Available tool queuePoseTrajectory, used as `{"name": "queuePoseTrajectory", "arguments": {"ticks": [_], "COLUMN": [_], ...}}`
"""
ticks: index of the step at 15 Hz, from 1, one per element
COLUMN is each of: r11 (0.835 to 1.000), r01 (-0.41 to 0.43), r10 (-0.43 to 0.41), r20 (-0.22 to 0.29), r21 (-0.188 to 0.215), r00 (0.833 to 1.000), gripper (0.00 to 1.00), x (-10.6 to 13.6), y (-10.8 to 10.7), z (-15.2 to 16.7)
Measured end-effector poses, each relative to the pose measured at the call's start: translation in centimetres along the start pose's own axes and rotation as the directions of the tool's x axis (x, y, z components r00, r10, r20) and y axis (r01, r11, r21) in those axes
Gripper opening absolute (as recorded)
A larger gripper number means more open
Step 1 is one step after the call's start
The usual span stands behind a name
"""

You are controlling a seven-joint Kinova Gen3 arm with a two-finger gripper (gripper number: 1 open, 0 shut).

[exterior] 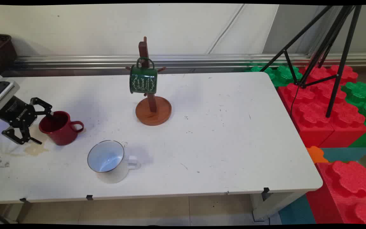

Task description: Pick up the green mug from the rack

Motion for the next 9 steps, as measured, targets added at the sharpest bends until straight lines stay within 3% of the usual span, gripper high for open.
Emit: {"name": "queuePoseTrajectory", "arguments": {"ticks": [9], "r11": [0.998], "r01": [0.07], "r10": [-0.071], "r20": [-0.085], "r21": [-0.005], "r00": [0.994], "gripper": [1.0], "x": [0.3], "y": [-0.1], "z": [-2.5]}}
